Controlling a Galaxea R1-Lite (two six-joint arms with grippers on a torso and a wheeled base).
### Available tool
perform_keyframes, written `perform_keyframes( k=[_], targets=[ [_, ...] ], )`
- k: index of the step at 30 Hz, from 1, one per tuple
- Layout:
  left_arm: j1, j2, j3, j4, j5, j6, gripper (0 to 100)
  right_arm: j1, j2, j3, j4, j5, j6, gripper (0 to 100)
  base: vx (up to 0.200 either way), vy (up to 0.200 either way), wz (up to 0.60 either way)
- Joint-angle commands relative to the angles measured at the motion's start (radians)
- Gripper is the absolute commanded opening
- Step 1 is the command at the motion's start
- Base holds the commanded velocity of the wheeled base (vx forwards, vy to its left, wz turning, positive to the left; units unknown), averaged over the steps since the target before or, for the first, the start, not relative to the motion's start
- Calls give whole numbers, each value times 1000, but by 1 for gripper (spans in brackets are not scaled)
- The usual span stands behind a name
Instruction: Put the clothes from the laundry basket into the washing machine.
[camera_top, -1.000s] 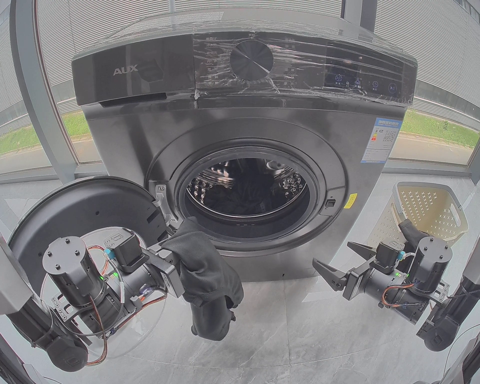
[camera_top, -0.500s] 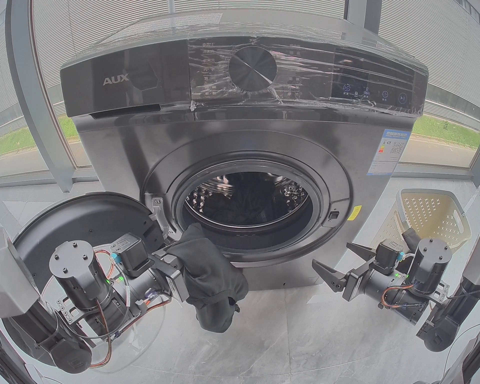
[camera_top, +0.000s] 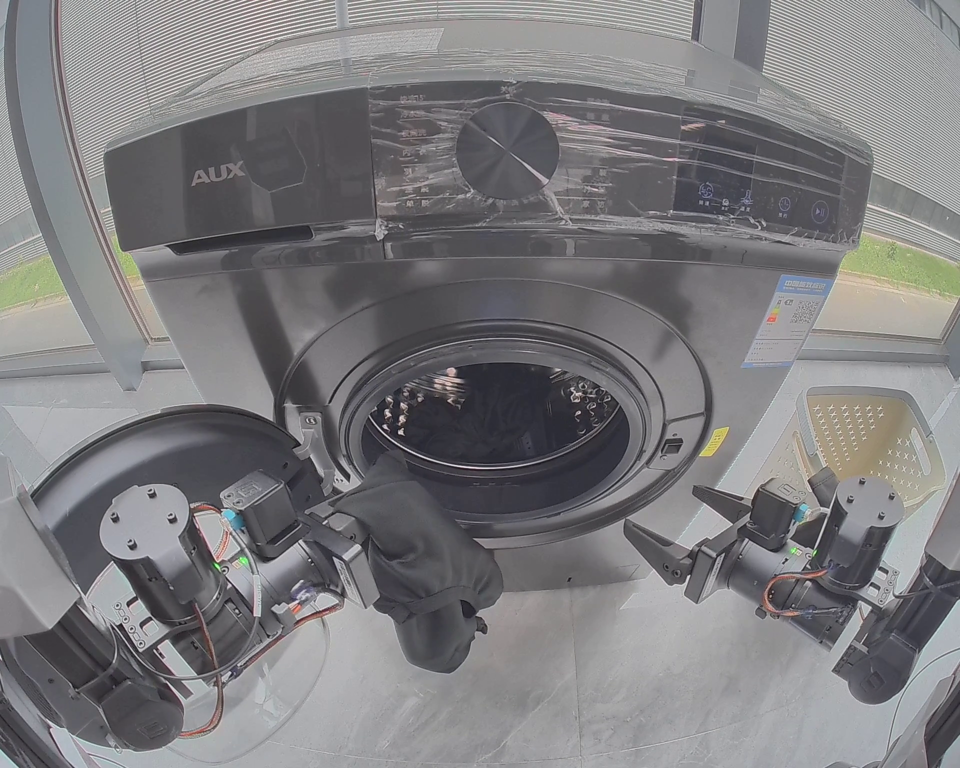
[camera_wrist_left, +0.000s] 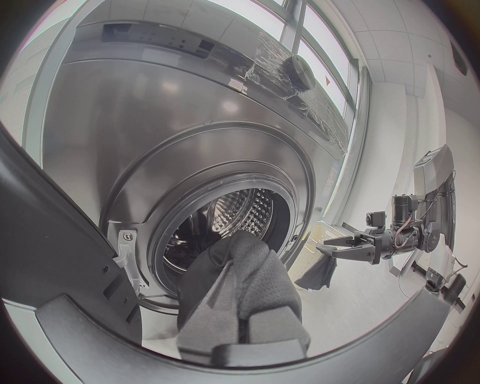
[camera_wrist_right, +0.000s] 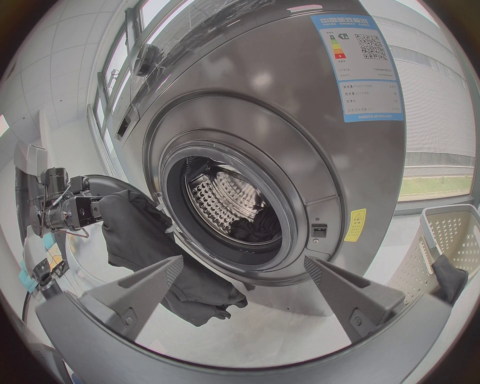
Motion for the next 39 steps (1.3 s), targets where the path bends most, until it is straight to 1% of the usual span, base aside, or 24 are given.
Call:
perform_keyframes(
  k=[1,3,5,14,26,35,39],
  targets=[
    [1,3,0,-3,1,0,0,2,2,0,-1,0,0,100,0,0,0],
    [1,1,0,-1,1,-2,0,1,2,0,-1,0,0,100,0,0,0],
    [1,1,-3,-1,2,0,0,1,2,-1,-1,0,0,100,0,-200,0],
    [1,1,-1,-1,1,-2,0,1,3,0,-1,0,0,100,0,0,0],
    [3,8,-4,-1,5,6,0,4,3,0,-1,0,0,100,0,0,0],
    [8,15,-3,-1,8,1,0,4,14,0,-1,0,1,100,0,-200,0],
    [6,26,-1,-3,8,3,0,5,14,2,-1,0,1,100,0,0,0]
  ],
)
